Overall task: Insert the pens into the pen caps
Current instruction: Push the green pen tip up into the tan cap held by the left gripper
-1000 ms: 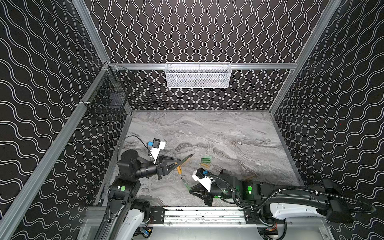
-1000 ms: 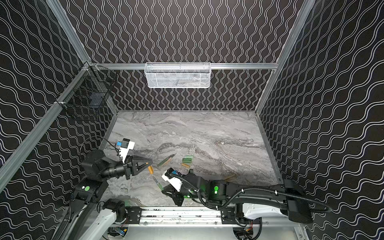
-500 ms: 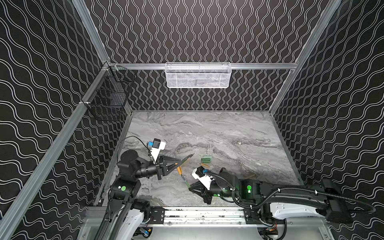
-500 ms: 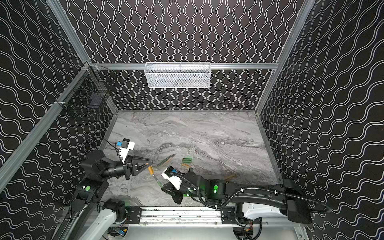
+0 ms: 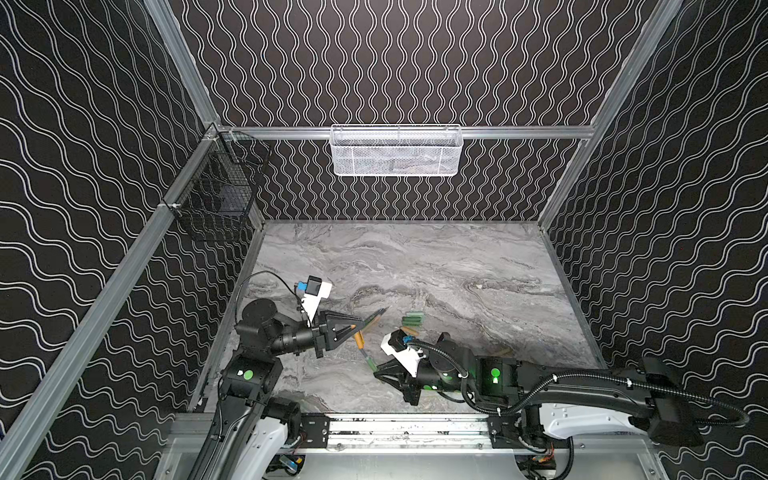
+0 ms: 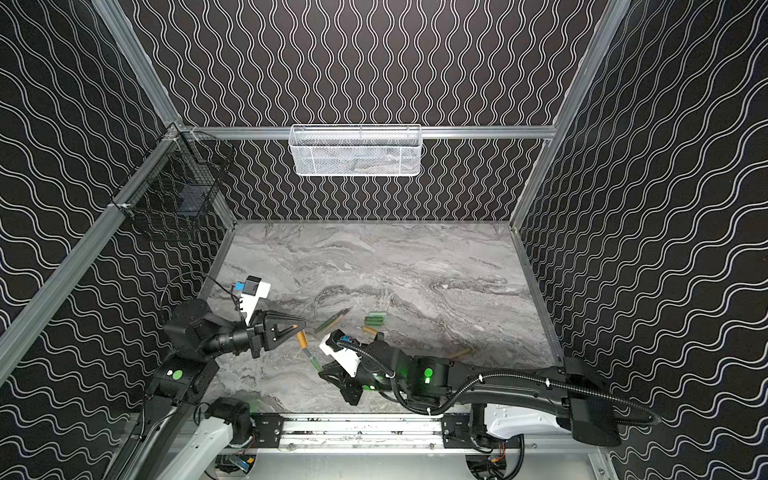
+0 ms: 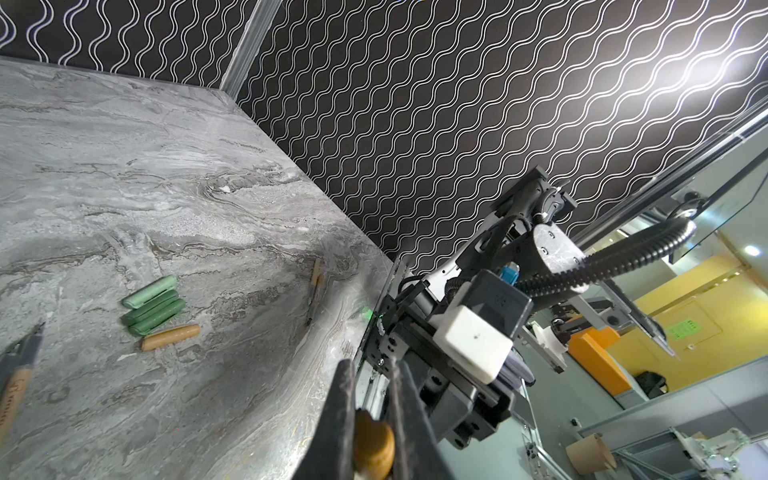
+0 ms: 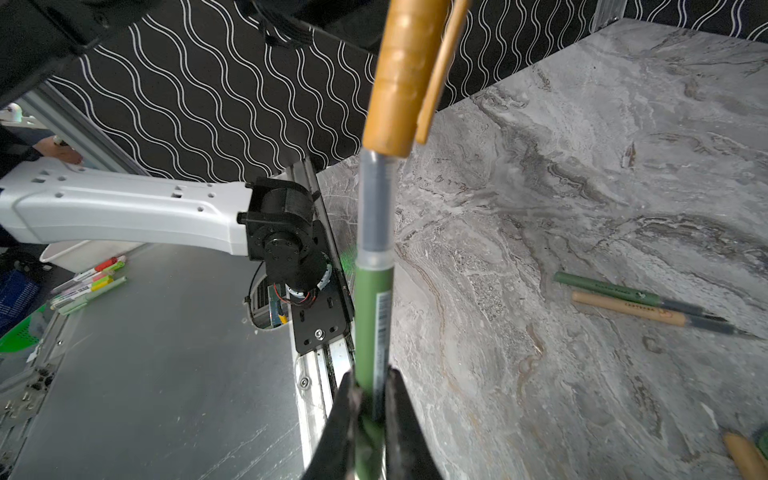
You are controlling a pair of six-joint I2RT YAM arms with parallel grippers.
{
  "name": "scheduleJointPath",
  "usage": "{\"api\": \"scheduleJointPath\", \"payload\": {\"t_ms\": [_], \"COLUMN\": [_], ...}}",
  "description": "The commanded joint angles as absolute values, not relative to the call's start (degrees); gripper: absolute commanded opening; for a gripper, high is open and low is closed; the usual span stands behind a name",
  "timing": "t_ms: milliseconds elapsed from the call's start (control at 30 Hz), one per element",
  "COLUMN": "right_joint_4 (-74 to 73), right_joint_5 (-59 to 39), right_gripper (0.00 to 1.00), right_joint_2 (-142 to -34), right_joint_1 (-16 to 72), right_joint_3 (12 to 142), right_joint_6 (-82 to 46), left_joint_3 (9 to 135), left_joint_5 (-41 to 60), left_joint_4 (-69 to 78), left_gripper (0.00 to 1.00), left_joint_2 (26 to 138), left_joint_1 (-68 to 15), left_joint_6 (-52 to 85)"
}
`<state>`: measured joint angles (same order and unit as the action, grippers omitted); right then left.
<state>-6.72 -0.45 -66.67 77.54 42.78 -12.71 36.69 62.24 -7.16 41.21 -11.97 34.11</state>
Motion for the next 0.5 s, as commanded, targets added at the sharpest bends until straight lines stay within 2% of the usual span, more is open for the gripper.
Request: {"api": "scheduleJointPath", "payload": {"t_ms": [0,467], "right_joint_4": [-10.8,-13.5], "right_joint_5": [0.6,3.8], "right_gripper": [0.02,0.02], "right_joint_2": [-67.0,-69.4], "right_joint_1": [77.4,76.1], "right_joint_3": [44.3,48.5], "right_joint_6": [-10.9,-8.4], "left_joint_3": [36.5,36.9], "left_joint_5": [62.9,62.4], "left_joint_4": [-5.5,-6.8], "left_gripper": [0.0,0.0], "left_joint_2": [41.4,41.0], "left_joint_1": [-12.0,-12.1], "left_joint_6": [33.8,33.0]}}
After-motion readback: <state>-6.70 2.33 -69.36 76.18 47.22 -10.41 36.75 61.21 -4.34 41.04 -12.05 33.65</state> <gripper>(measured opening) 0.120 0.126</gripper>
